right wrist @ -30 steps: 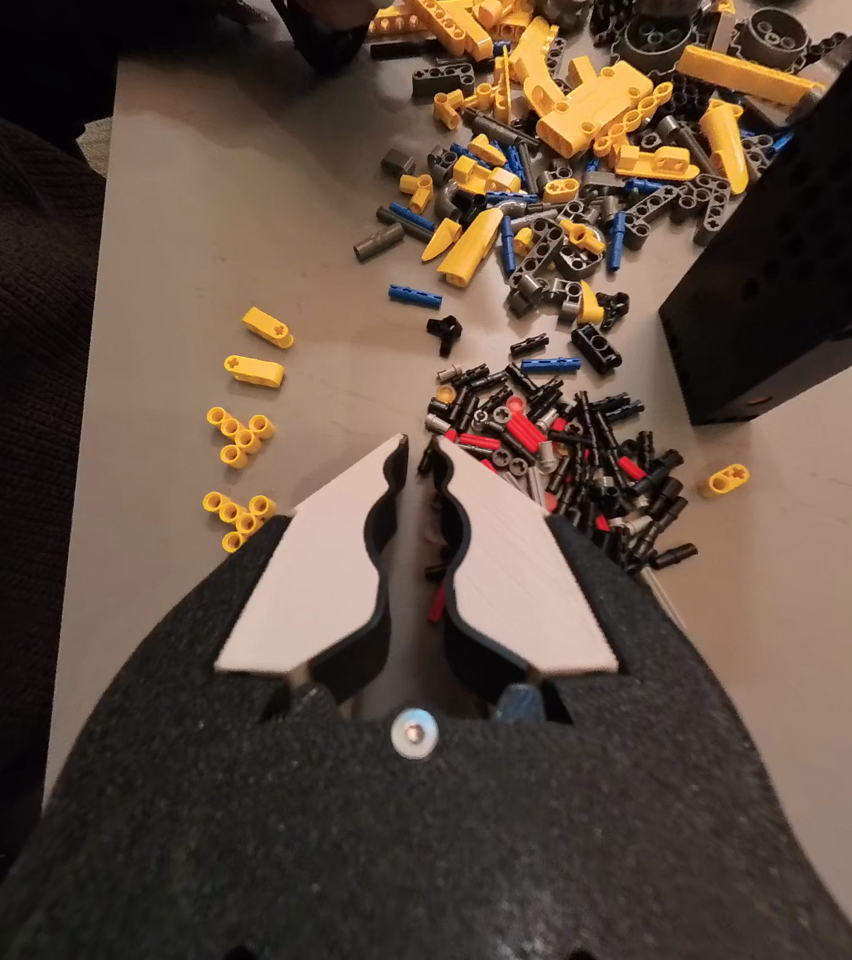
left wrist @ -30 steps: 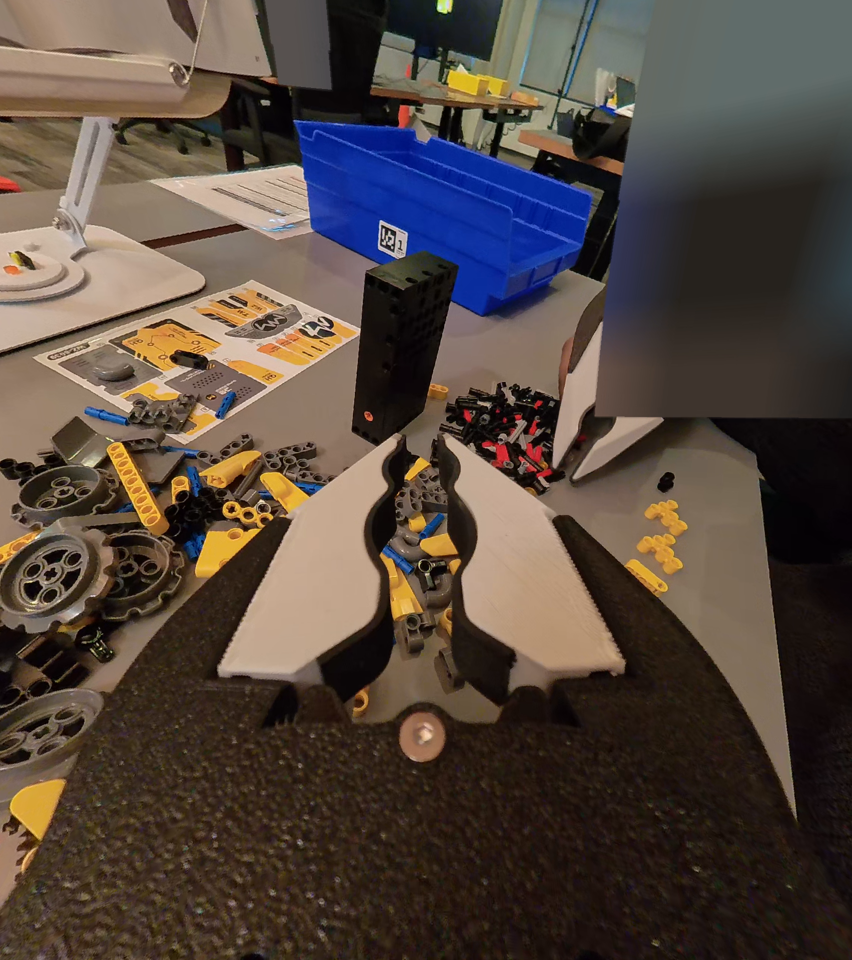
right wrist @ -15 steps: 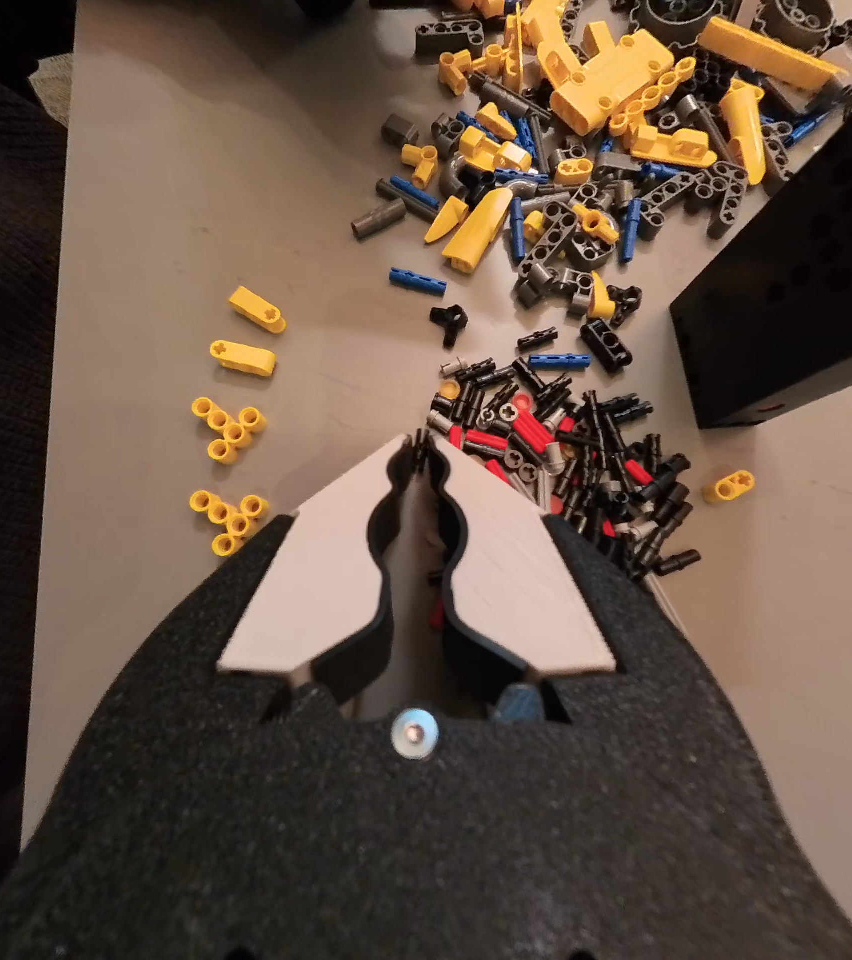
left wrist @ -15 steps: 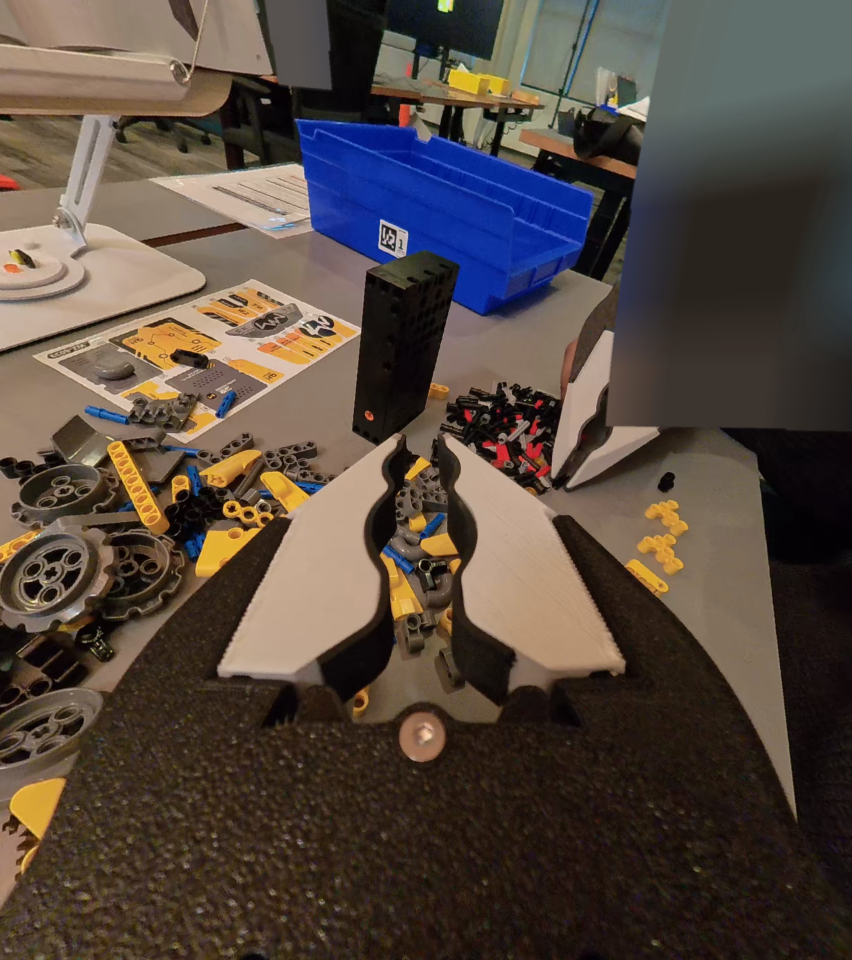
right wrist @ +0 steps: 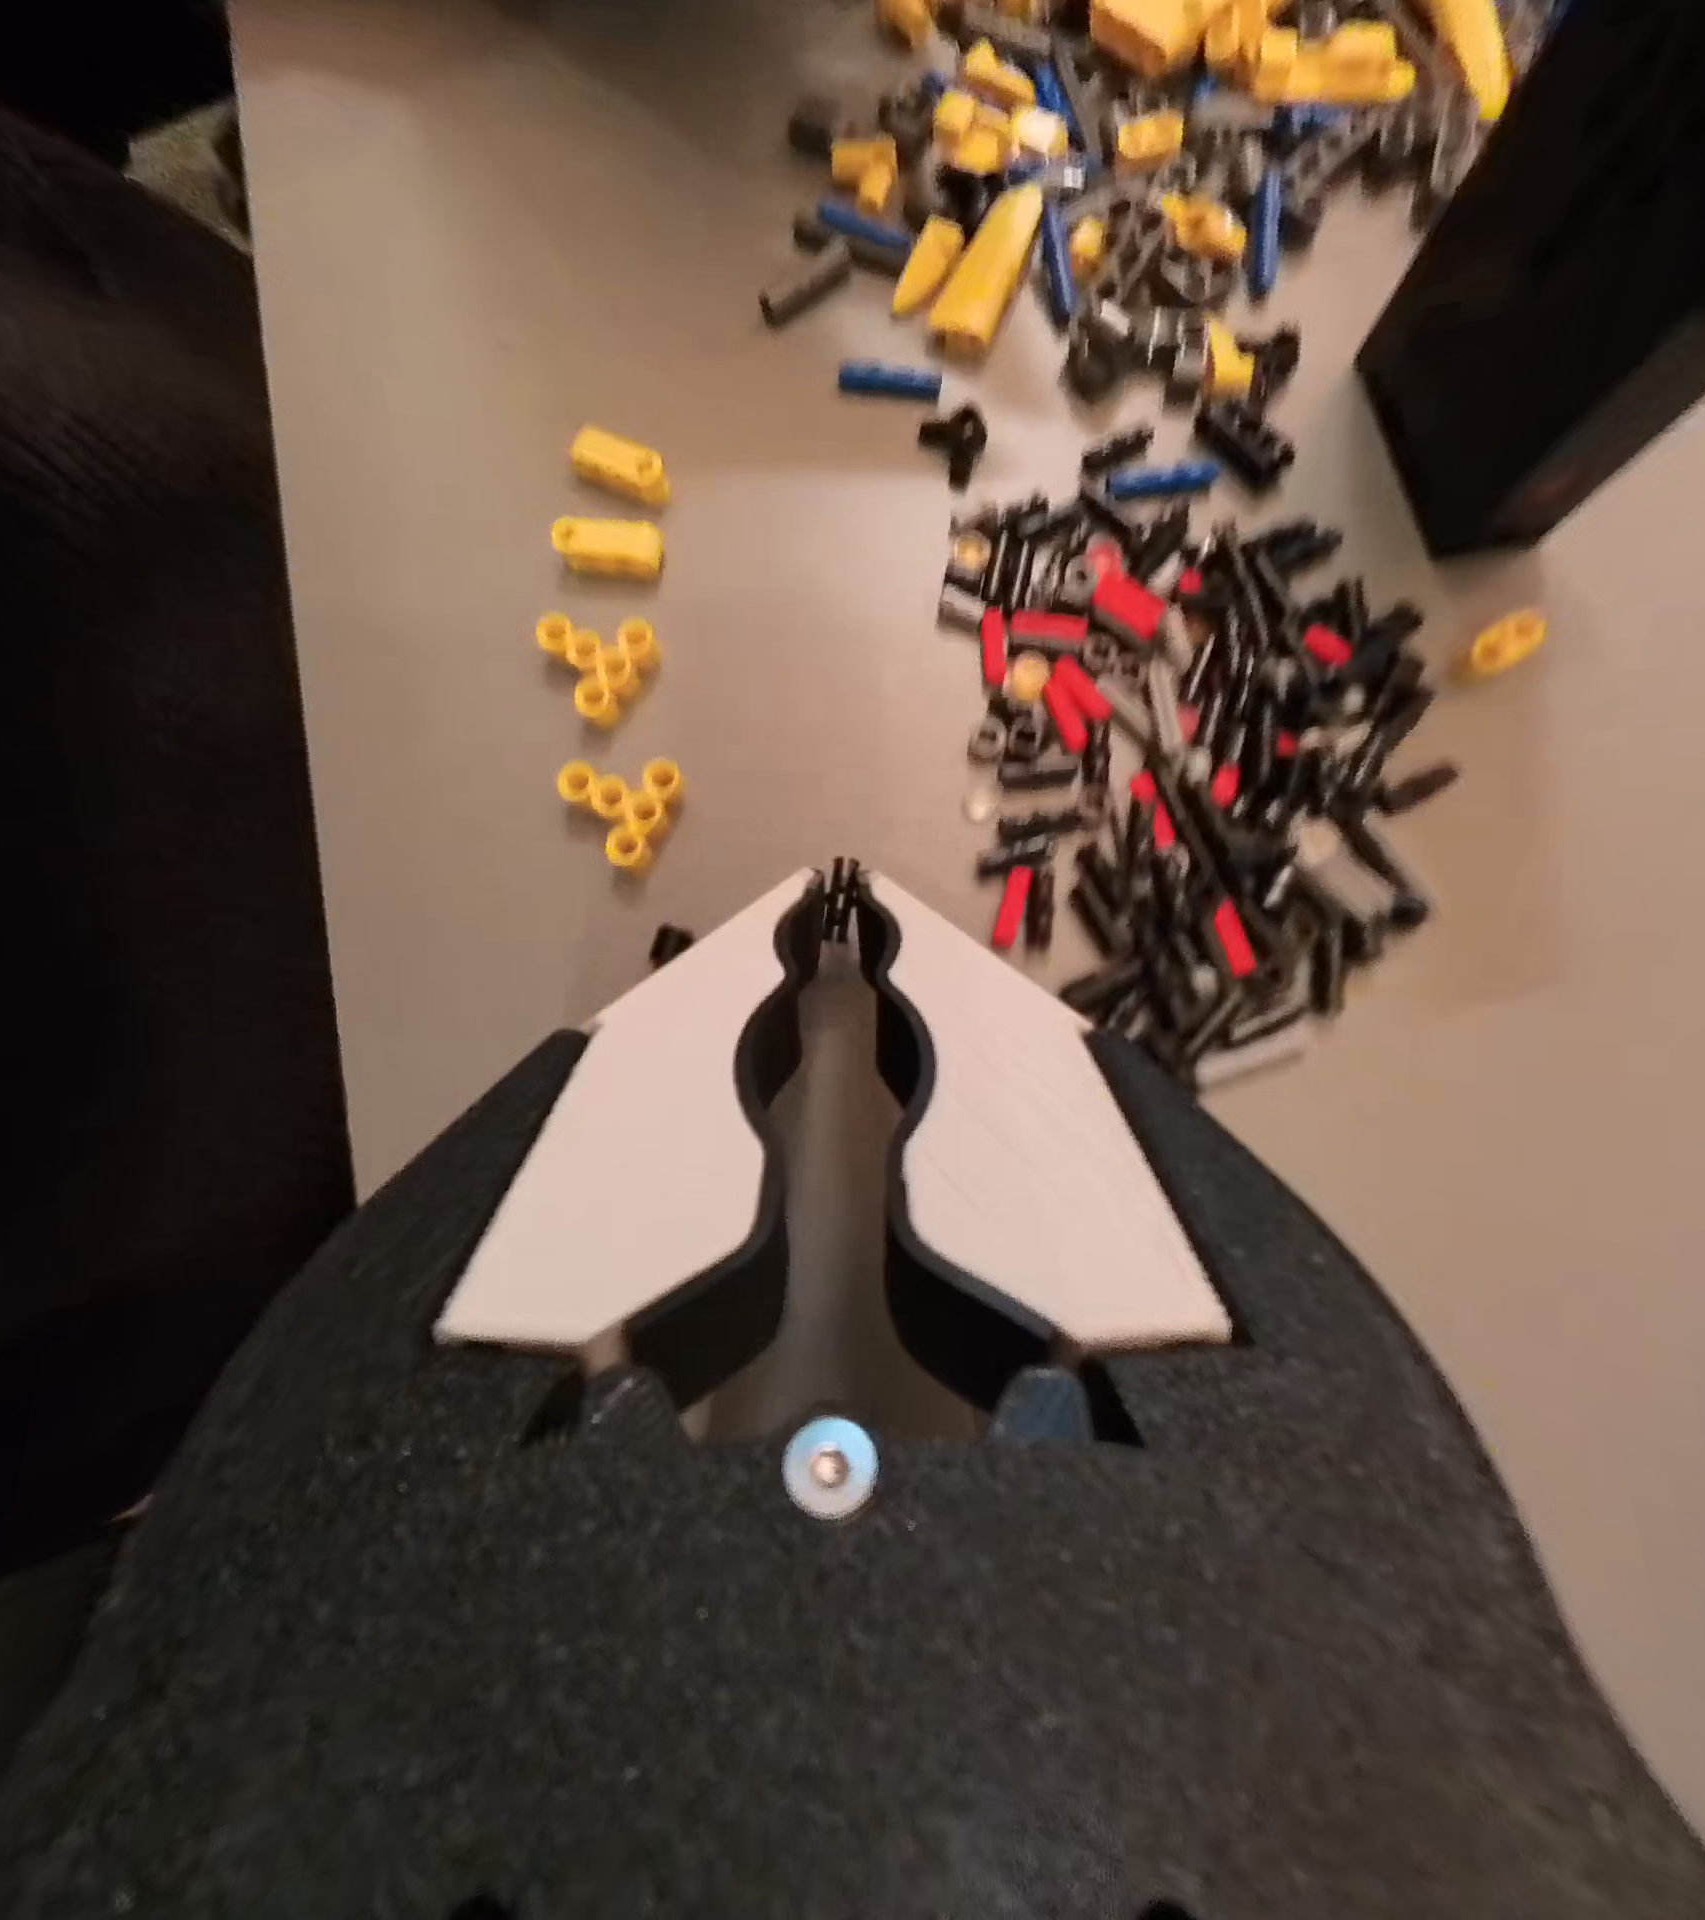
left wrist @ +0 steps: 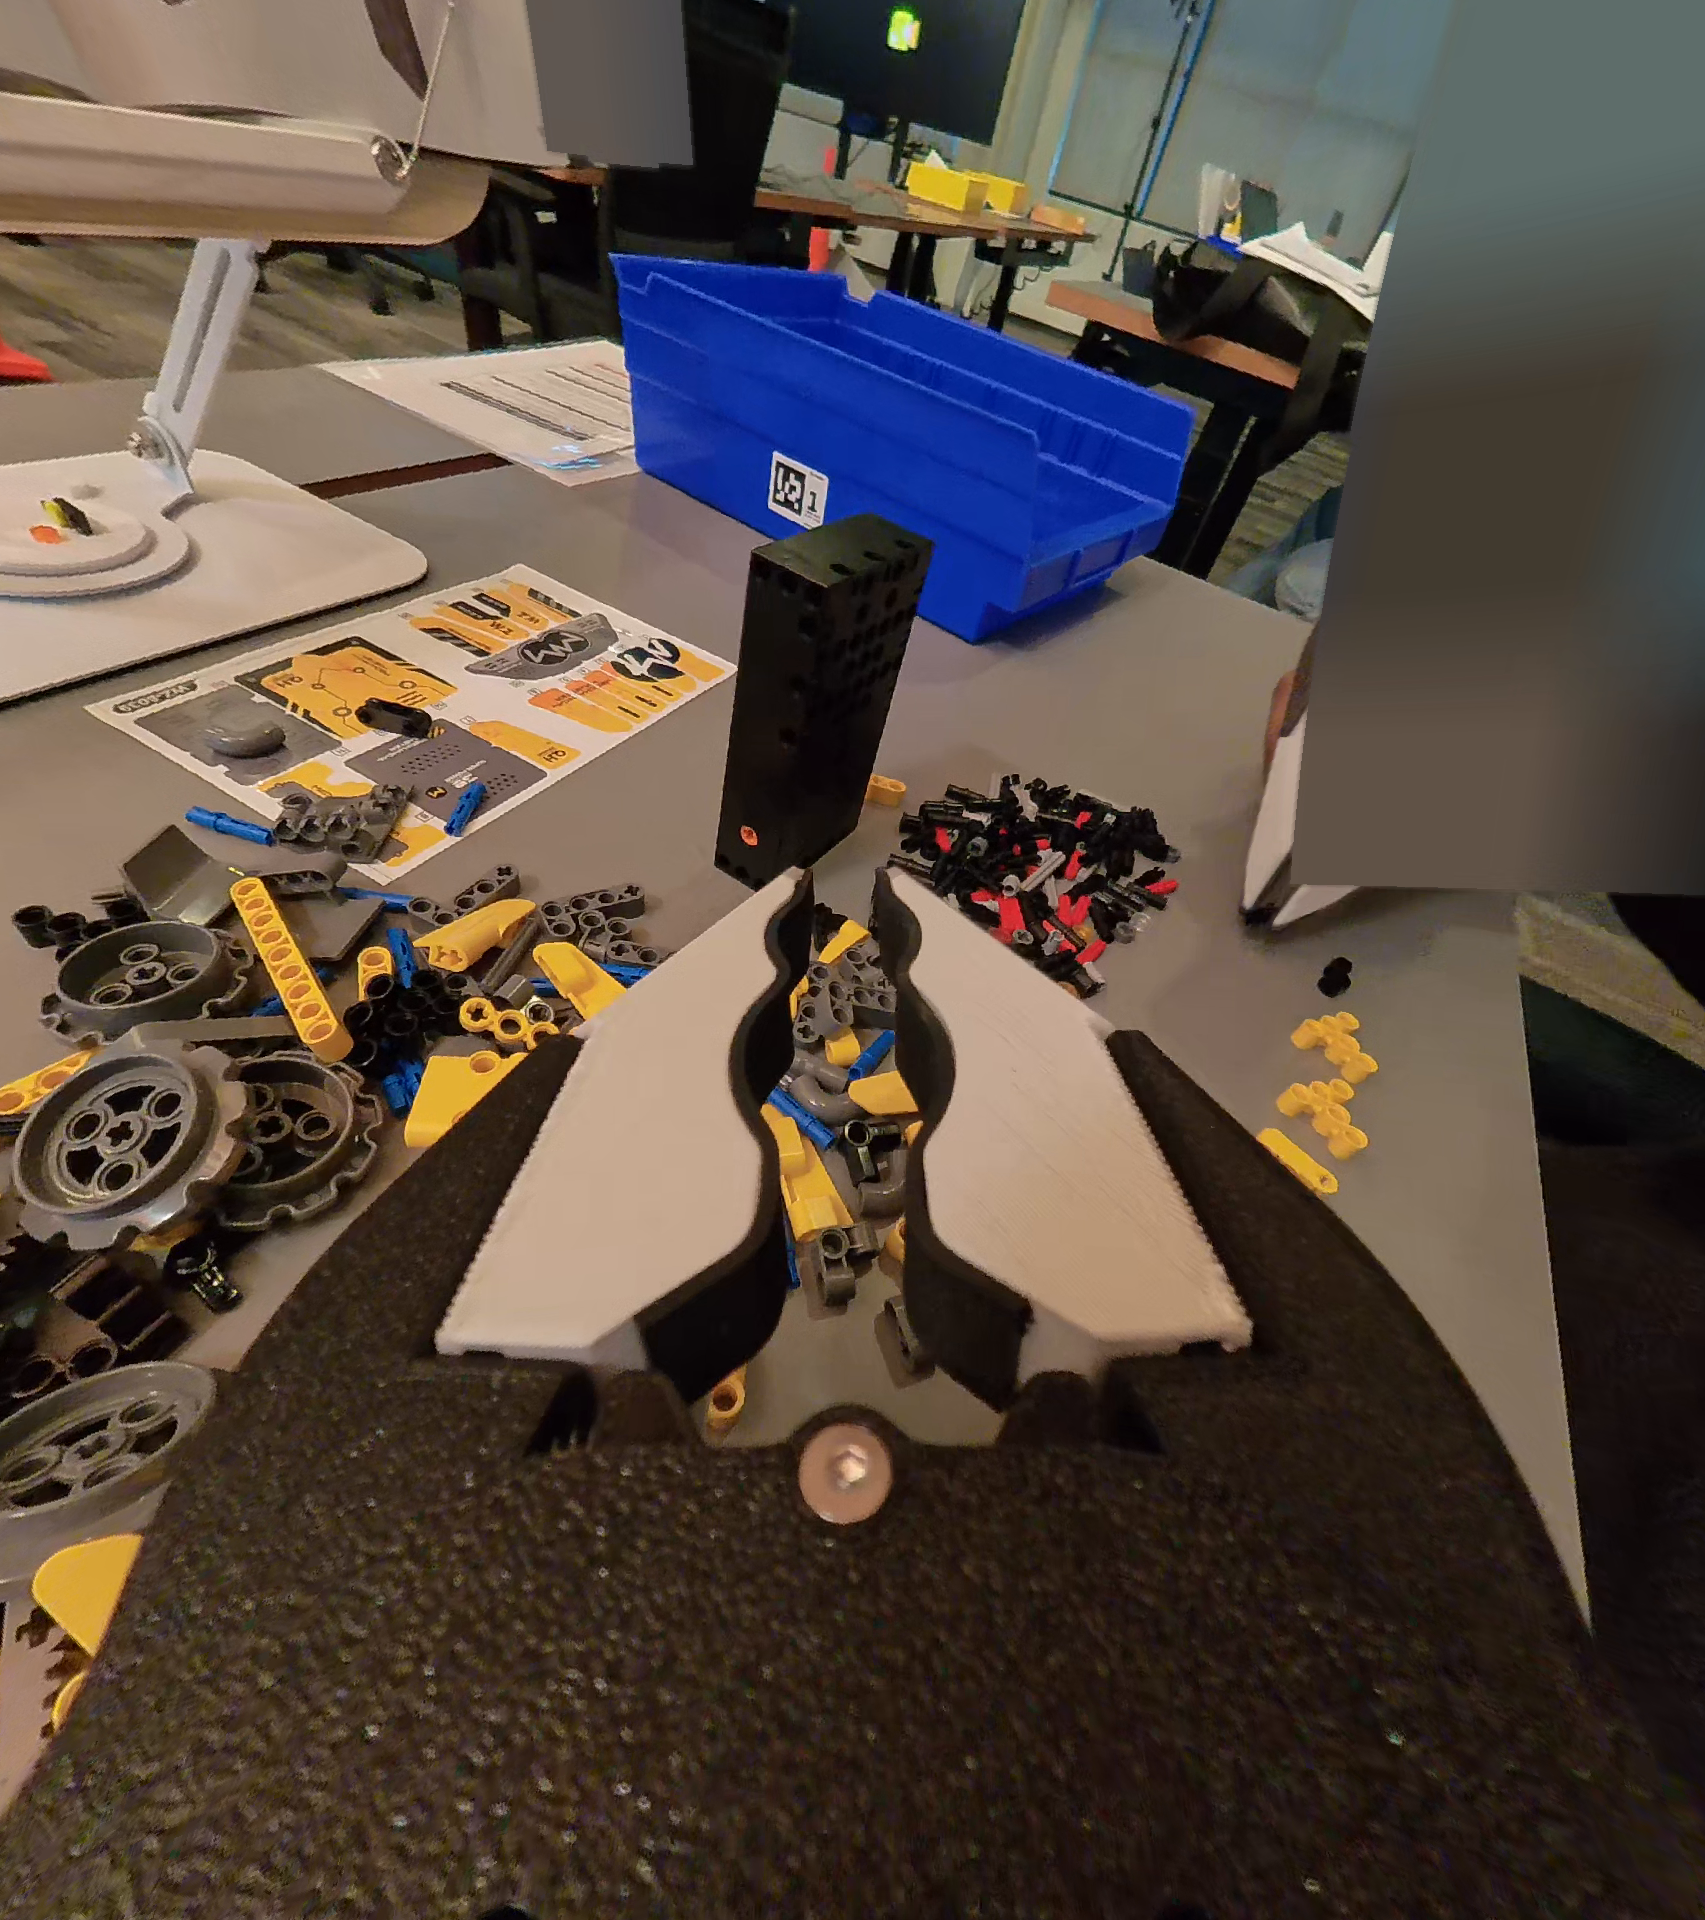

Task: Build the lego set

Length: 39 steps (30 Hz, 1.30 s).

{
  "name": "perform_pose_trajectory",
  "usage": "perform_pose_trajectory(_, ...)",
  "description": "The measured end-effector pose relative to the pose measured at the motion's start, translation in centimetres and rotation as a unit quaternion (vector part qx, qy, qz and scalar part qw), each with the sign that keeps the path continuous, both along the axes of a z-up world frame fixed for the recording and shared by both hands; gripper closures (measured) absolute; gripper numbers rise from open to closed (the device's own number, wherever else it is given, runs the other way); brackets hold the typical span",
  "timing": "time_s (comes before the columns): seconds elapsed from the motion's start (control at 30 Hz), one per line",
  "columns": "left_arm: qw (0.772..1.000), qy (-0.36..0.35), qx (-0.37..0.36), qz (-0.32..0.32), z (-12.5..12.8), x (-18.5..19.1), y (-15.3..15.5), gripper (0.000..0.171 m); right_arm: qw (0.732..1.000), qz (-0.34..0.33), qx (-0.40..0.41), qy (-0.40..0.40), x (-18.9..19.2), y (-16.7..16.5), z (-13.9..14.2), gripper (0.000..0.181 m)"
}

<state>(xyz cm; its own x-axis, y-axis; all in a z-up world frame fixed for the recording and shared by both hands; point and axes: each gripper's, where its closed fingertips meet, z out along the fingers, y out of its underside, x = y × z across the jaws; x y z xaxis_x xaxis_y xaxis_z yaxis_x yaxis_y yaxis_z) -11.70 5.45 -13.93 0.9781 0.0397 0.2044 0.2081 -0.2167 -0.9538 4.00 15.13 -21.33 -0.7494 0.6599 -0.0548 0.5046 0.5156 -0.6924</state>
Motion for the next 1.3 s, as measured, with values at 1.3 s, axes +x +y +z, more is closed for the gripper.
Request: perform_pose_trajectory(1.3,1.000,-0.016,-0.004,0.000,-0.2,-0.2,0.1,0.160,0.988,-0.071,-0.055,0.128,-4.4,-1.8,2.9,0.159)
